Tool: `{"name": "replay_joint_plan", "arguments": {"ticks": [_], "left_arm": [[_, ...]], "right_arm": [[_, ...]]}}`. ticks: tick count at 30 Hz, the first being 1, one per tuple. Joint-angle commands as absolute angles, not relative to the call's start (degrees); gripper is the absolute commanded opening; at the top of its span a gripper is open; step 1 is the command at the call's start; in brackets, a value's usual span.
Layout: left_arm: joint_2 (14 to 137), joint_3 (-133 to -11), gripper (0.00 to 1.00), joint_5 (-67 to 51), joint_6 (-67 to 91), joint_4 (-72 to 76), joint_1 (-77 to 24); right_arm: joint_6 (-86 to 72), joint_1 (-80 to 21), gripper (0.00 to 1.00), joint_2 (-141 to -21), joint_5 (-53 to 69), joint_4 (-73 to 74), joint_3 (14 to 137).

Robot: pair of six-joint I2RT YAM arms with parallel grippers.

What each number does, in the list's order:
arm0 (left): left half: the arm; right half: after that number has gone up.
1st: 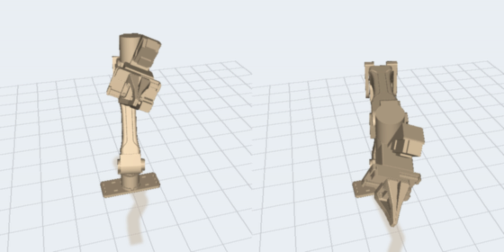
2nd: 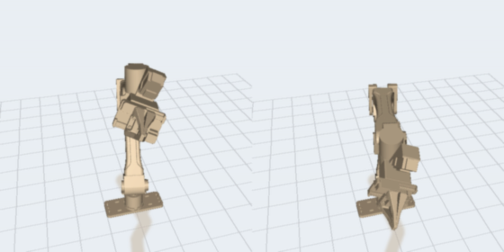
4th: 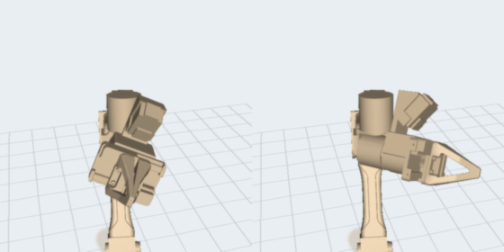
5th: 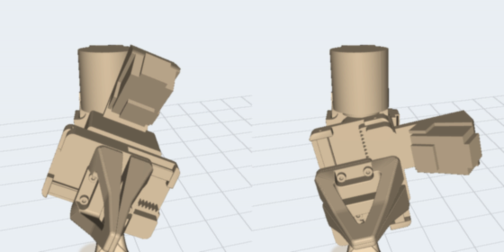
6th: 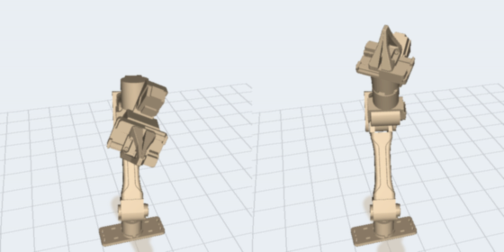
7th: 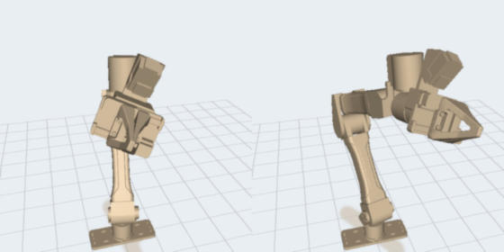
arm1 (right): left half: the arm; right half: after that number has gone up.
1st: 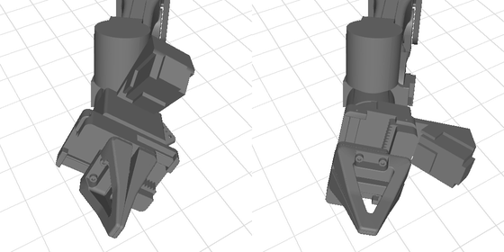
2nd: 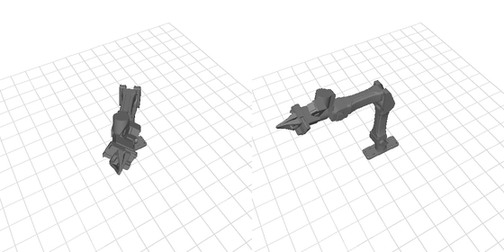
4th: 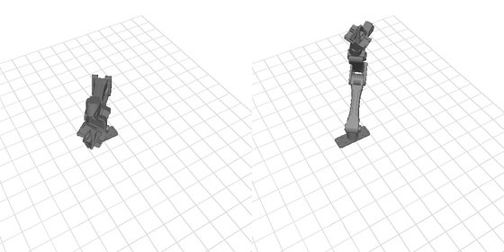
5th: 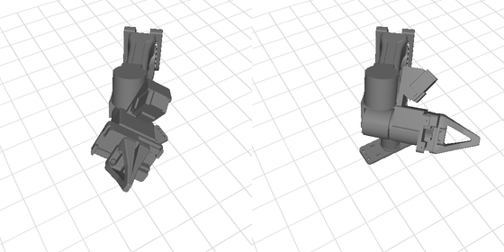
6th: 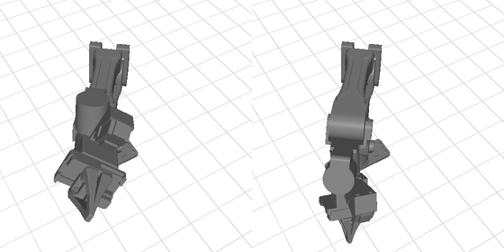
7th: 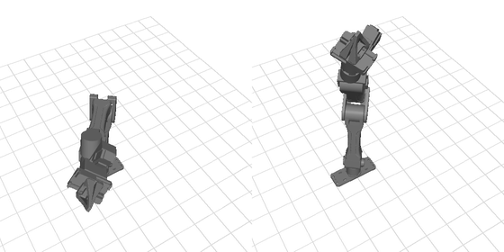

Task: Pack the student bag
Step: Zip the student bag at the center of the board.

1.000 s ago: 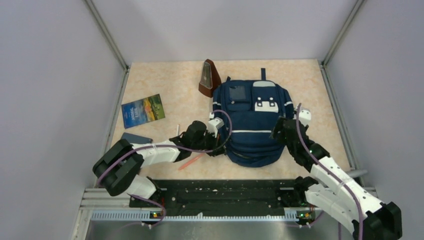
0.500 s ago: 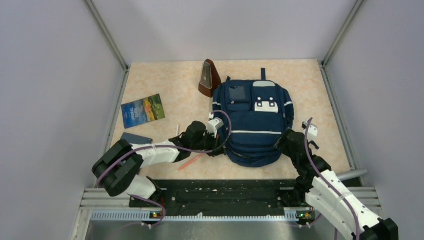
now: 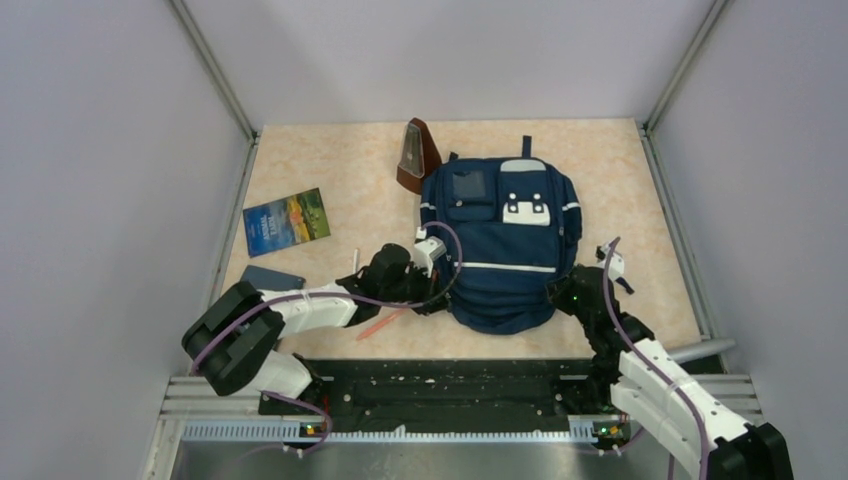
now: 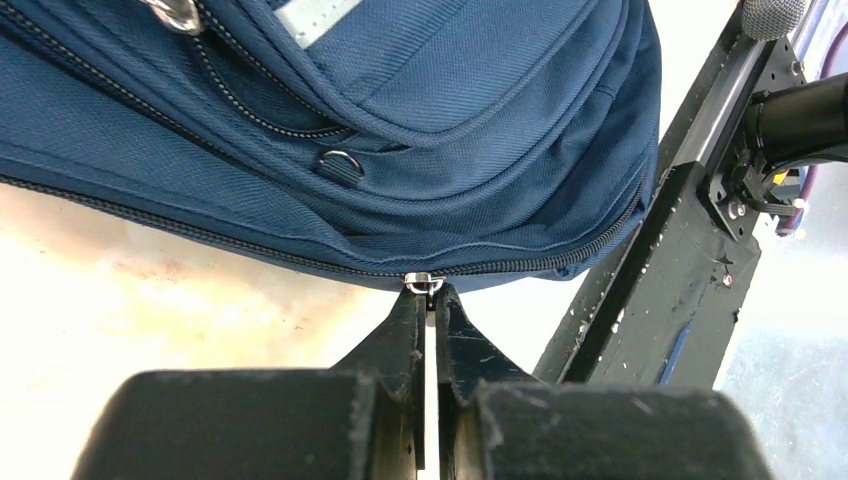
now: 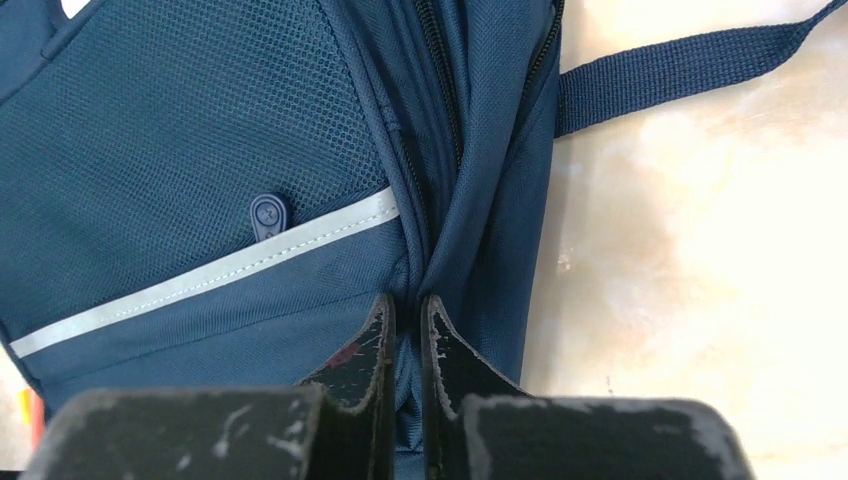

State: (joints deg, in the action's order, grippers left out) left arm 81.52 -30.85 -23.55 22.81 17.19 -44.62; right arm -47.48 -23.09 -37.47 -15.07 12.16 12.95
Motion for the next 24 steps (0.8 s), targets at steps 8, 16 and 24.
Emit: {"name": "replay_joint_plan", "arguments": {"ticks": [8,16,24], "left_arm": [[77.71,-29.63,0.00,-26.55,24.99,19.42,-46.06],[76.75,-29.25,0.00,-25.08,27.59,19.31,-49.16],[77.88,-30.19,0.00,-23.74,30.03,20.28,-52.74]], "right_arm": [[-52.55,-28.38,0.00,-38.19,-10.79,0.40,8.48],[-52.96,-30.97,0.00,-42.74,-14.82,-5.34,9.55],[-54.04,-32.54,0.00,-46.50,-16.47,-9.91,9.42]]}}
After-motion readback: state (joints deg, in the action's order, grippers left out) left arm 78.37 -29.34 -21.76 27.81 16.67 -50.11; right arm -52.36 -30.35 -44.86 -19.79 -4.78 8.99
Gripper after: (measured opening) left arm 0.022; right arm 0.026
